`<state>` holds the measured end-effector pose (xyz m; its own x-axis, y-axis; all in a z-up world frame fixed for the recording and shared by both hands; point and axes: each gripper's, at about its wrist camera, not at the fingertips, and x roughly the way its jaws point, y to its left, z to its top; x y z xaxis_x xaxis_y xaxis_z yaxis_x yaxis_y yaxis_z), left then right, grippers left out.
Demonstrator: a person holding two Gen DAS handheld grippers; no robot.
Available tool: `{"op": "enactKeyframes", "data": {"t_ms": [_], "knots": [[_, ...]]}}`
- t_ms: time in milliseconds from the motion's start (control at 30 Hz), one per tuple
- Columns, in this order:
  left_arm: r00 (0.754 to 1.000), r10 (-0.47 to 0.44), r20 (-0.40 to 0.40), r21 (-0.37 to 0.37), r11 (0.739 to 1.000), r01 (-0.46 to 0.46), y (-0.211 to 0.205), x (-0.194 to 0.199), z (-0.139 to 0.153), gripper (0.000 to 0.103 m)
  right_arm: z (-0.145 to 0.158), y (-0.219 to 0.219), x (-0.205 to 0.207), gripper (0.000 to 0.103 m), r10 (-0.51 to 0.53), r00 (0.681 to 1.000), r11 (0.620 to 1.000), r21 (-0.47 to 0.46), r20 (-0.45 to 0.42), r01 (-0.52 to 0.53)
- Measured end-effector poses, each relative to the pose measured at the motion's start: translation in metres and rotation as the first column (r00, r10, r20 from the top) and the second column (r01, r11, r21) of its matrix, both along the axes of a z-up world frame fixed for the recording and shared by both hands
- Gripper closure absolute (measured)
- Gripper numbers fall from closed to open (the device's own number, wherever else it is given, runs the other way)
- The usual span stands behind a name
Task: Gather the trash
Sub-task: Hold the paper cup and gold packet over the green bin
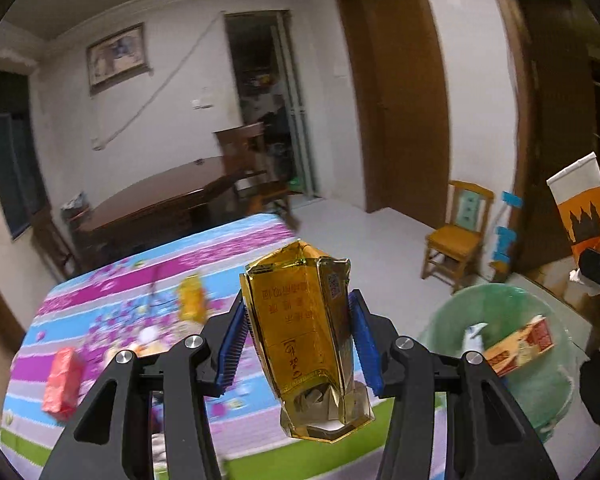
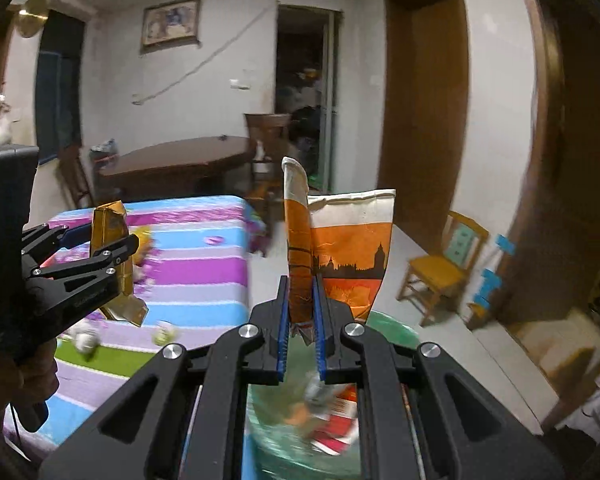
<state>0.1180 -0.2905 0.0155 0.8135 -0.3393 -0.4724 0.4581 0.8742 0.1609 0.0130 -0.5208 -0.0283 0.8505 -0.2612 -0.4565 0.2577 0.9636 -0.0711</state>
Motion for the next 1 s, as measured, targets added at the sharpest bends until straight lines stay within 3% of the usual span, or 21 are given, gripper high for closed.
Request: {"op": "enactKeyframes", "data": {"t_ms": [333,500,700,1000], "knots": [[0.987,-0.156,-0.023,0.036,0.987,0.157,-0.109,-0.004,-0.02,0.053,-0.011,-0.048,-0.017,0.094,-0.107,0.993,0.994,0.0,-0.042,0.107],[0.979,-0.199,-0.043,0.048,0.978,0.201,-0.142,-0.01,-0.032,0.053,-0.016,-0.061,-0.022,0.094,-0.13,0.991,0.991,0.001,-0.045,0.13],[0.974,-0.222,-0.049,0.069,0.972,0.225,-0.163,-0.014,-0.045,0.053,-0.023,-0.068,-0.024,0.094,-0.139,0.989,0.99,0.006,-0.048,0.139],[0.975,-0.216,-0.054,0.087,0.972,0.22,-0.155,-0.014,-0.047,0.053,-0.026,-0.075,-0.022,0.094,-0.118,0.991,0.992,0.025,-0.062,0.12]]}}
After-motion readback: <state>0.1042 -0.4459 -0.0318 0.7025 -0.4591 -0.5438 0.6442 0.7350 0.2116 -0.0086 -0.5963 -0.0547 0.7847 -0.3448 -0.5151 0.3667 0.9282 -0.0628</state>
